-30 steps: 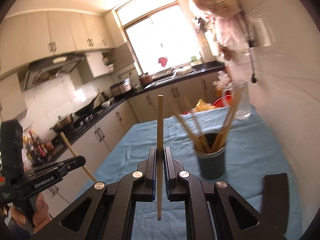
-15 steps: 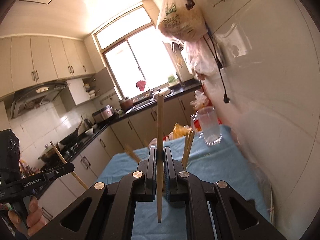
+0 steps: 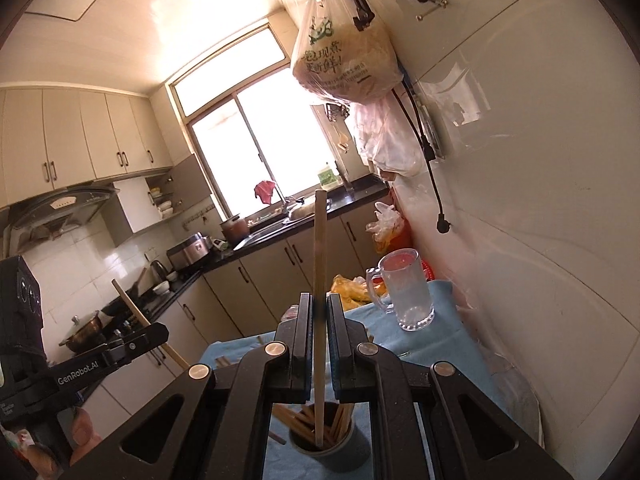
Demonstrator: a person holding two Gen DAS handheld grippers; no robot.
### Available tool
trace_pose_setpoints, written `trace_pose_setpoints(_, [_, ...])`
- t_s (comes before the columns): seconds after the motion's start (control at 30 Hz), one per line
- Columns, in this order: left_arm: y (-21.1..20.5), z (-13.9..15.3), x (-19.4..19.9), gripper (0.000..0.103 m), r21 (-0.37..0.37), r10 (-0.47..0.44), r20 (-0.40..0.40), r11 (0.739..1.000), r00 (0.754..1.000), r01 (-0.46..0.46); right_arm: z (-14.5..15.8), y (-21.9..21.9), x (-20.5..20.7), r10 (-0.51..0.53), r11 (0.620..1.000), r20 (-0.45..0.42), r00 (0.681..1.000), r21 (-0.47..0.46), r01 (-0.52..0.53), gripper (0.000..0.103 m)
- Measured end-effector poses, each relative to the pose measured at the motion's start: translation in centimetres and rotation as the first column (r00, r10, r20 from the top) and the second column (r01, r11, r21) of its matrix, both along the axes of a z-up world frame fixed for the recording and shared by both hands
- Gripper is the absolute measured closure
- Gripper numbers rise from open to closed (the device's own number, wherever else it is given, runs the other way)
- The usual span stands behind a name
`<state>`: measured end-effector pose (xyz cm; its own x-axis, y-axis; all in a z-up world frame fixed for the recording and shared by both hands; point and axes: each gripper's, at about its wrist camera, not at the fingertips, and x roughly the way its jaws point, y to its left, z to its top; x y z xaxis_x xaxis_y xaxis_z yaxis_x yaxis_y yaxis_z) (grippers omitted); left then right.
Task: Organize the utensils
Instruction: 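Lower both chopsticks into the grey holder cup and open both tools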
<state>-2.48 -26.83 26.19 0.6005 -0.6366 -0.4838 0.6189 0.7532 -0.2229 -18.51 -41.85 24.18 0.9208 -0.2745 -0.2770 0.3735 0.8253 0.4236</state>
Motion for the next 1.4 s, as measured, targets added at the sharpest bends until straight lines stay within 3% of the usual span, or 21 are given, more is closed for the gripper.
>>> trace_pose_setpoints(0.27, [-0.9, -4.3, 1.5, 0.097, 0.029, 0.001, -0.036, 1.0, 0.999, 0.0, -3.5, -0.3, 2.8, 0.025, 1.0, -0.077, 0.997, 0.017, -0.024, 0.096])
trace_pose_setpoints(0.63, [-0.2, -7.7, 1.8, 0.096, 0.068, 0.014, -0.059, 0.998, 0.998, -0.01, -7.7, -0.1, 4.1, 0.046, 0.997, -0.166, 0.985, 0.065, -0.036, 0.096])
trace_pose_setpoints(1.2, [-0.3, -8.0, 0.8, 0.092, 0.1, 0.046, 0.028, 0.994, 0.999, -0.049, -9.8, -0.6, 5.3, 0.07, 0.995, -0.221, 0.973, 0.085, -0.052, 0.095])
trace_pose_setpoints(1.4, [-0.2, -7.8, 0.5, 0.079, 0.107, 0.058, 0.046, 0.992, 0.997, -0.063, -9.5, -0.5, 4.7, 0.062, 0.996, -0.212, 0.975, 0.076, -0.047, 0.095])
